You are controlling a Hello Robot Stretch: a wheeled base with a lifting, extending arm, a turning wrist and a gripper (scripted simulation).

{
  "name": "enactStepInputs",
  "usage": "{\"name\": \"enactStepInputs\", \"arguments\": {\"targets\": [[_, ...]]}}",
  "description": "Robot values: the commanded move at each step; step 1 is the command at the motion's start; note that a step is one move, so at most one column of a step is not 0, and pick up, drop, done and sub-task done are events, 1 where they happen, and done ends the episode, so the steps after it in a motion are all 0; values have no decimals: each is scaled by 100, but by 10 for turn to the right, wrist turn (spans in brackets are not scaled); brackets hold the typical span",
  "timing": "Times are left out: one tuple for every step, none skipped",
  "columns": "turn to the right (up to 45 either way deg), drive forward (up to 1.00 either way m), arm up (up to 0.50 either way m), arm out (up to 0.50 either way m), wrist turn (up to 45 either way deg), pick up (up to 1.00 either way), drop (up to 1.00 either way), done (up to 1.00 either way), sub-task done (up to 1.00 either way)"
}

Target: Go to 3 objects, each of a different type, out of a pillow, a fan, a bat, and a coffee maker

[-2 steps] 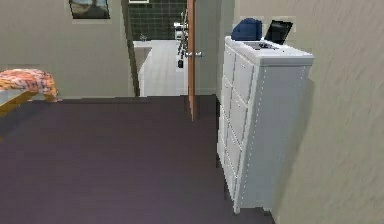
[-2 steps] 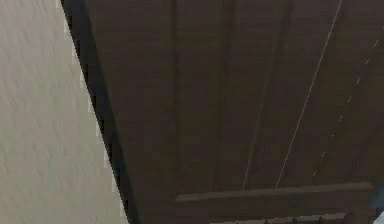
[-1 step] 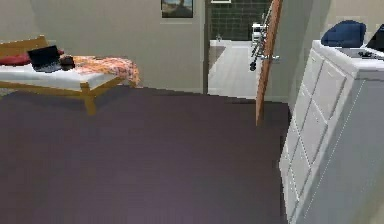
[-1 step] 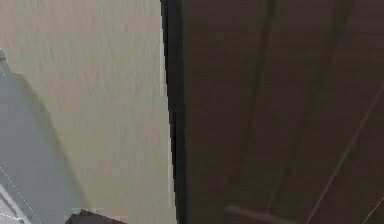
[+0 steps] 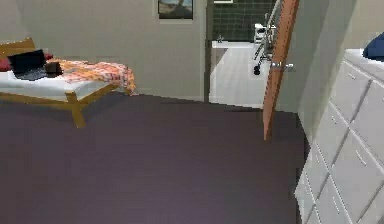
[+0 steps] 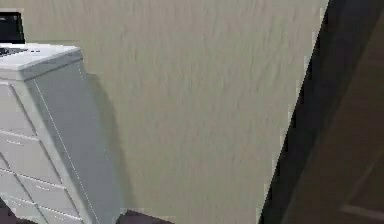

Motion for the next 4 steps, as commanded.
{"name": "enactStepInputs", "arguments": {"targets": [[-270,0,0,0,0,0,0,0,0],[0,40,0,0,0,0,0,0,0],[-210,0,0,0,0,0,0,0,0],[0,100,0,0,0,0,0,0,0]]}}
